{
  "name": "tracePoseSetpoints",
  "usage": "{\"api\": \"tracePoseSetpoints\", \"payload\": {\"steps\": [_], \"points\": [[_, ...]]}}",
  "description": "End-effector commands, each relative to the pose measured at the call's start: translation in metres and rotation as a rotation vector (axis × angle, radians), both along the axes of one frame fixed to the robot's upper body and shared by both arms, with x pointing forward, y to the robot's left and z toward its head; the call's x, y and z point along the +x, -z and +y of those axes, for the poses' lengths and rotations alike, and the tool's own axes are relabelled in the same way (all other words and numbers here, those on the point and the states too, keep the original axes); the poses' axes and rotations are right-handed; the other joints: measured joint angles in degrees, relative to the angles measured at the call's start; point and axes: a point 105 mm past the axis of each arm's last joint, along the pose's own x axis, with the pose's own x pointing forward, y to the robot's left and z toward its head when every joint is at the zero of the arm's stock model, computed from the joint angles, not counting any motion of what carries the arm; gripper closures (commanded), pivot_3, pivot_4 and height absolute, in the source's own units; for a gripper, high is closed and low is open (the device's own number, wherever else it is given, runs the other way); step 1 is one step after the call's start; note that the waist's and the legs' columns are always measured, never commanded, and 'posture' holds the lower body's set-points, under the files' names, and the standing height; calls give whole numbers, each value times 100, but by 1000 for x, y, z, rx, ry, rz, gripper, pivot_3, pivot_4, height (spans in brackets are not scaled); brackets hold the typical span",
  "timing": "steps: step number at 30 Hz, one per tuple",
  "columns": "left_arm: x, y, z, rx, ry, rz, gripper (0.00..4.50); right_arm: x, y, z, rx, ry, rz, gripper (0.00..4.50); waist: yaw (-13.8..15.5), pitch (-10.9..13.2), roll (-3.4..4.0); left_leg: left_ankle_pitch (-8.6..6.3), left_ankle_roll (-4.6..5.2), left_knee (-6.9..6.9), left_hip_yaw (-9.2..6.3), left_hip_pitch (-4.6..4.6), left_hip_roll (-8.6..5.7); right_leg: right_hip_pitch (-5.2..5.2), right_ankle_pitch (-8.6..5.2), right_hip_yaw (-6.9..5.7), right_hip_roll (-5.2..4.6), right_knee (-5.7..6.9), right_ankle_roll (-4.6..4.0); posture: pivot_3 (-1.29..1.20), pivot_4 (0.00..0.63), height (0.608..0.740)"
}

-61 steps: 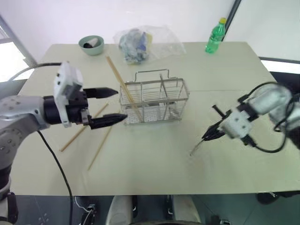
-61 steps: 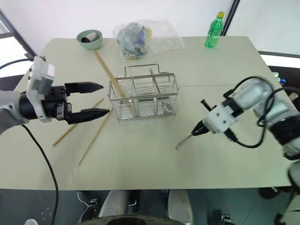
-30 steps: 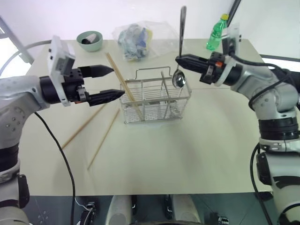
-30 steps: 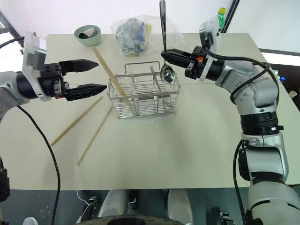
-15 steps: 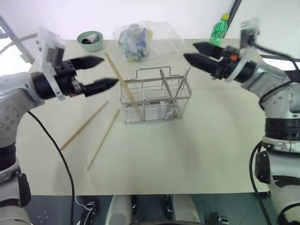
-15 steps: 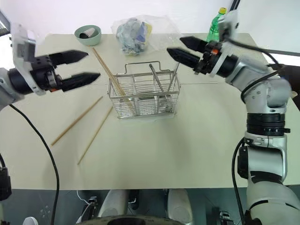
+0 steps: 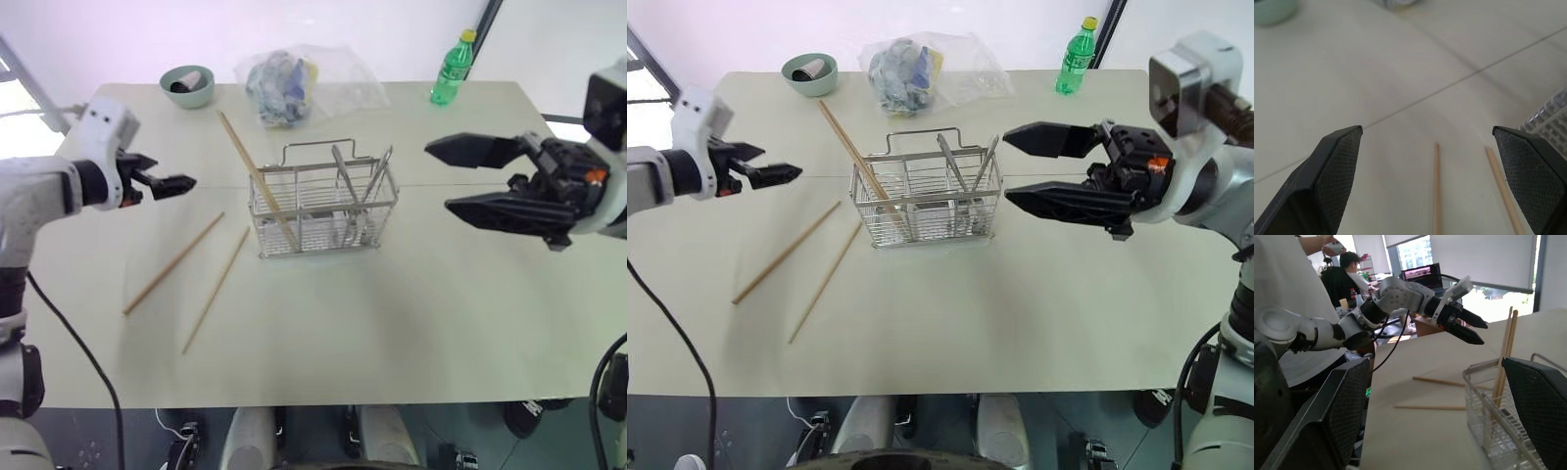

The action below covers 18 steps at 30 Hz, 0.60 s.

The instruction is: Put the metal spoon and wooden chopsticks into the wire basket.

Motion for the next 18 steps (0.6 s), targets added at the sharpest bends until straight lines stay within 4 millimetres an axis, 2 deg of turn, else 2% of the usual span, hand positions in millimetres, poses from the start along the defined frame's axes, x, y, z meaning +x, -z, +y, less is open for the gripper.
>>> {"api": "tracePoseSetpoints", "payload": {"steps": [1,7,11,18], "points": [[-4,18,-11,80,77,75,0,-5,-10,-2,6,36,-66,103,0,0,0,0,0,0,1,0,-2,-1,0,2,0,1,0,0,150,722],[6,59,-8,176,63,175,0,-4,-10,-4,10,58,-63,103,7,0,-1,0,0,1,2,-1,-9,-3,0,3,2,3,-1,0,150,722],[16,70,-4,218,50,181,0,-3,-8,-6,17,81,-56,103,13,1,-3,0,1,4,3,-2,-10,-3,0,3,2,4,-1,0,150,722],[28,94,-8,259,71,231,0,-2,-3,-7,19,102,-45,103,89,0,-4,-1,3,7,5,-3,-13,-2,0,3,1,4,0,0,150,722]]}}
